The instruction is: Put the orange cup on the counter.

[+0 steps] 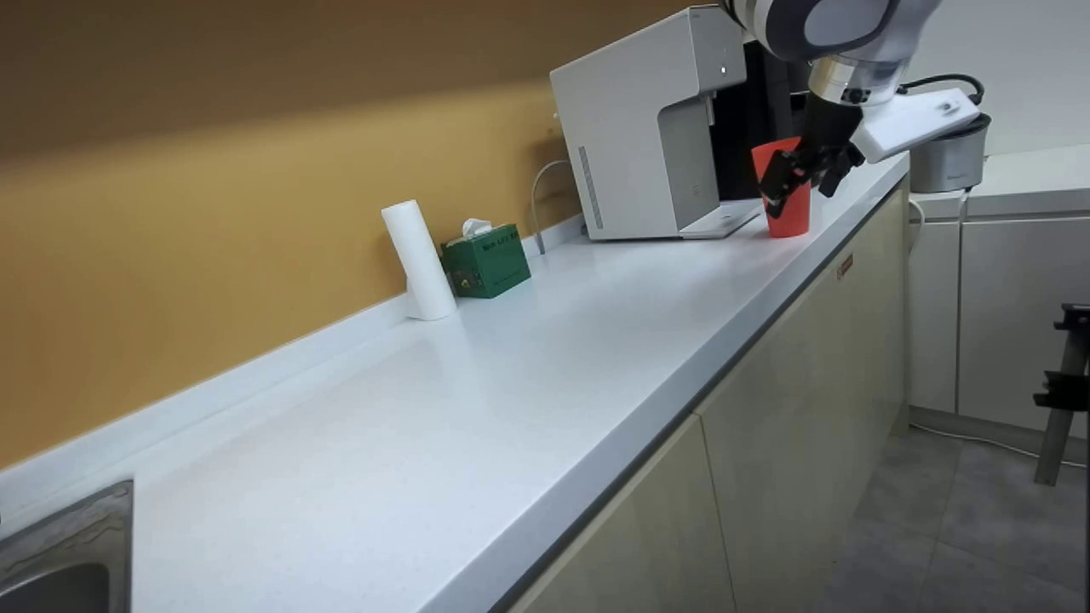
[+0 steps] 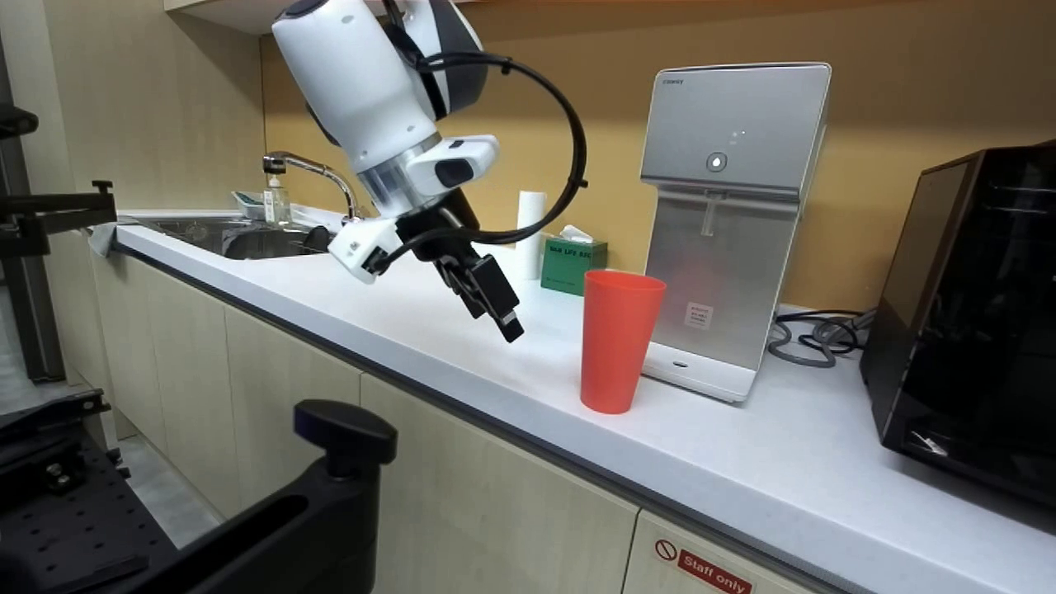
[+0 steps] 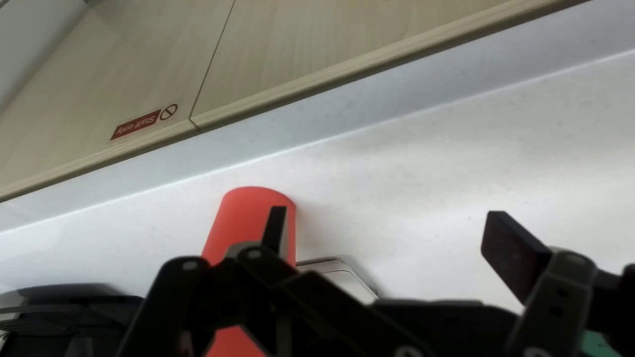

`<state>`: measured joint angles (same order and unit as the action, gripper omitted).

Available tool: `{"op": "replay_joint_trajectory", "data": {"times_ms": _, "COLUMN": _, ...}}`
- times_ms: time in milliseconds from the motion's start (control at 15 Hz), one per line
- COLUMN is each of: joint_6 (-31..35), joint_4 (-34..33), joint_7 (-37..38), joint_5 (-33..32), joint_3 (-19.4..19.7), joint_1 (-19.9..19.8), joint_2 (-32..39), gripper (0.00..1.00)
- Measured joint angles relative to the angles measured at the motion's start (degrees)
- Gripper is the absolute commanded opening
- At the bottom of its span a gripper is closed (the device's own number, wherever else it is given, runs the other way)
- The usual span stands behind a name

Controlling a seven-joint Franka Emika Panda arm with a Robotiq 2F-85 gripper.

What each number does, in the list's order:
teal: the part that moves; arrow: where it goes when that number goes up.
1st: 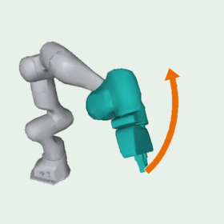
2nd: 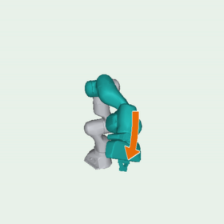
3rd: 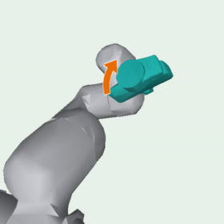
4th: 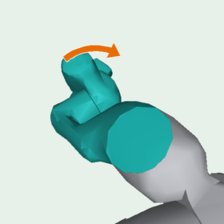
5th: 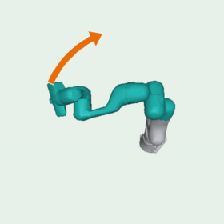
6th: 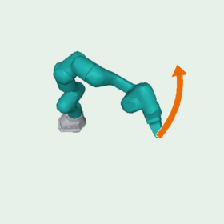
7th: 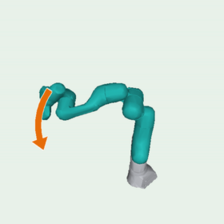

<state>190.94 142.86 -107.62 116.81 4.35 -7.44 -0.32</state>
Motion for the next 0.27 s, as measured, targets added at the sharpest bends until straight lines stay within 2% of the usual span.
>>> {"op": "replay_joint_trajectory", "data": {"times_ms": 200, "joint_6": -1.22, "joint_4": 2.98, "joint_7": 11.25, "joint_5": -10.90, "joint_3": -0.09, "joint_1": 1.07, "joint_2": -2.36, "gripper": 1.00}}
{"op": "replay_joint_trajectory", "data": {"times_ms": 267, "joint_6": -2.45, "joint_4": 3.50, "joint_7": 12.36, "joint_5": -12.02, "joint_3": 0.02, "joint_1": 1.05, "joint_2": -2.91, "gripper": 1.00}}
